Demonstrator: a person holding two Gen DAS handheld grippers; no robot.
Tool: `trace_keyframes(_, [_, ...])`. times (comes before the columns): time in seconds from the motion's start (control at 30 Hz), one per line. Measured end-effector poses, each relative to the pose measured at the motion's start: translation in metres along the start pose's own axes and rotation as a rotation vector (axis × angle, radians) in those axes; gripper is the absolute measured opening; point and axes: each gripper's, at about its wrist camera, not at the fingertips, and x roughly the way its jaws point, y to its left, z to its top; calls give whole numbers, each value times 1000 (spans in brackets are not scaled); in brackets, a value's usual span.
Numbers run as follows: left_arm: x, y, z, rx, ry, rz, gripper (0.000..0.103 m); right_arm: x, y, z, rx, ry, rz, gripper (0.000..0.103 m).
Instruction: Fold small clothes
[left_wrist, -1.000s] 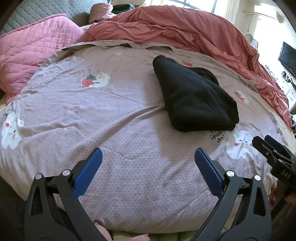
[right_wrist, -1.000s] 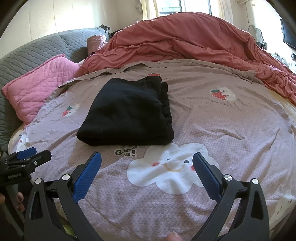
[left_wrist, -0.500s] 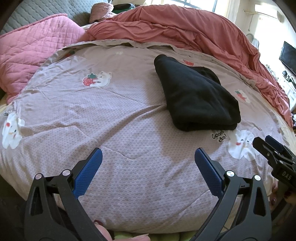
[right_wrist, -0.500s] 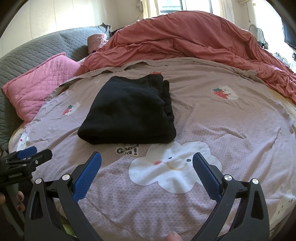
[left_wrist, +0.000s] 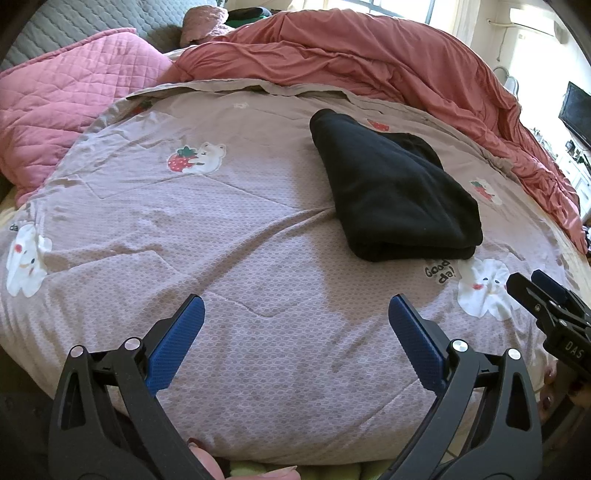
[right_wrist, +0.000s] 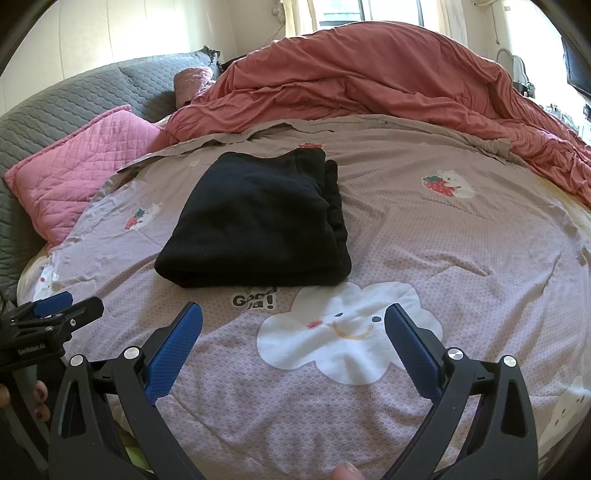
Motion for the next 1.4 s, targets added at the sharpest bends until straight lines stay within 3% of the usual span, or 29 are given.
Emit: trace_keyframes(1.4, [0,4,-3,7,12,18,93,0,-3,-1,8,8,-12,98])
